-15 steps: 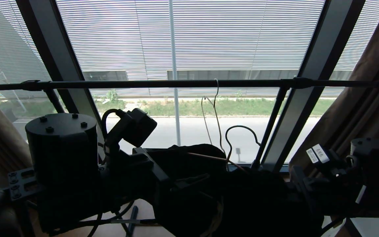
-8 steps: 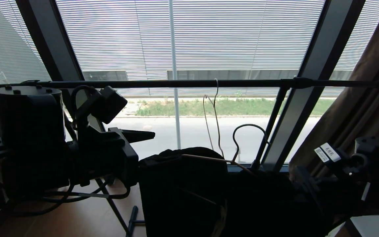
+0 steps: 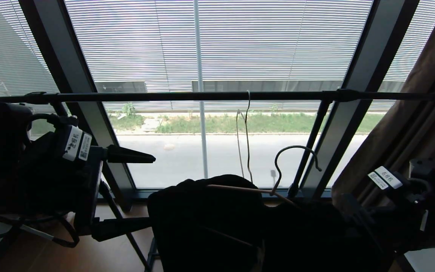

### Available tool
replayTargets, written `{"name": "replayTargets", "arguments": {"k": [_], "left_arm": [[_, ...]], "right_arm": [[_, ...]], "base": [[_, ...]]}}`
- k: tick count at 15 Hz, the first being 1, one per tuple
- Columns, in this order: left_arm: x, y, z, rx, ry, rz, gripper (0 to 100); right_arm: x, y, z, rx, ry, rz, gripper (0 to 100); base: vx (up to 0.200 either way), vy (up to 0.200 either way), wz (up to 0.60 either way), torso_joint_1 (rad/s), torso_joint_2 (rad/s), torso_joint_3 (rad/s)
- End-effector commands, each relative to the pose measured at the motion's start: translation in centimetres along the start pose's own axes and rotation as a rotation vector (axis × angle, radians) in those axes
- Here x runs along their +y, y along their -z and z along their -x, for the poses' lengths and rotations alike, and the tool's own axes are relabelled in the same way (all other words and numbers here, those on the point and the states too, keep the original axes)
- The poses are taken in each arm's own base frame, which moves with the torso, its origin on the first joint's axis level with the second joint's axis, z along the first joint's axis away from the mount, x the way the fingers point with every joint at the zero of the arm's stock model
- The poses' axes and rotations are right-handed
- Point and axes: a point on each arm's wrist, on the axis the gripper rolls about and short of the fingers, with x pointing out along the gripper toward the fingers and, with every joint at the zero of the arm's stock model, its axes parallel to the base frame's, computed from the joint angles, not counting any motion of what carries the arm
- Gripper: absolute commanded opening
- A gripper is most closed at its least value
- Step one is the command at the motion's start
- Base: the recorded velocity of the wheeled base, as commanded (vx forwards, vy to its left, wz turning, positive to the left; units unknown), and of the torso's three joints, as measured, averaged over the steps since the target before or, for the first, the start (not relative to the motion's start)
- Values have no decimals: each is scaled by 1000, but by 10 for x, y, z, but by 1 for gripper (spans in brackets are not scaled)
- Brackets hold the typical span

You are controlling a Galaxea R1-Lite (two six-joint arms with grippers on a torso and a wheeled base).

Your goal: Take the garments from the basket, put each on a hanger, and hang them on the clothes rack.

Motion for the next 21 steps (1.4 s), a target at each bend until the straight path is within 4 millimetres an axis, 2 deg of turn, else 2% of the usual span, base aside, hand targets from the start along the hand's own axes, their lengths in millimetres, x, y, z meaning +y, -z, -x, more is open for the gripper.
{"name": "replayTargets", "arguments": {"k": [1, 2, 3, 5, 8, 12, 16, 21], "left_arm": [[1, 20, -17, 15, 80, 43, 100], [2, 26, -26, 17, 104, 33, 100], [2, 26, -26, 17, 104, 33, 100], [4, 38, -53, 16, 164, 27, 100], [10, 40, -71, -4, 180, 23, 100], [15, 31, -90, -15, 208, 83, 100], [13, 10, -104, -44, 237, 82, 100], [4, 3, -111, -40, 258, 70, 100]], "right_arm": [[1, 1, 1, 0, -2, 2, 0], [2, 1, 0, 0, -4, 11, 0], [2, 1, 0, 0, -4, 11, 0], [4, 0, 1, -14, -56, 32, 0], [7, 2, 1, -14, -69, 36, 0], [8, 5, -1, -8, -80, 59, 0], [8, 5, -4, -5, -91, 59, 0], [8, 5, -4, -5, -88, 63, 0]], "base": [[0, 0, 0, 0, 0, 0], [0, 0, 0, 0, 0, 0], [0, 0, 0, 0, 0, 0], [0, 0, 0, 0, 0, 0], [0, 0, 0, 0, 0, 0], [0, 0, 0, 0, 0, 0], [0, 0, 0, 0, 0, 0], [0, 0, 0, 0, 0, 0]]}}
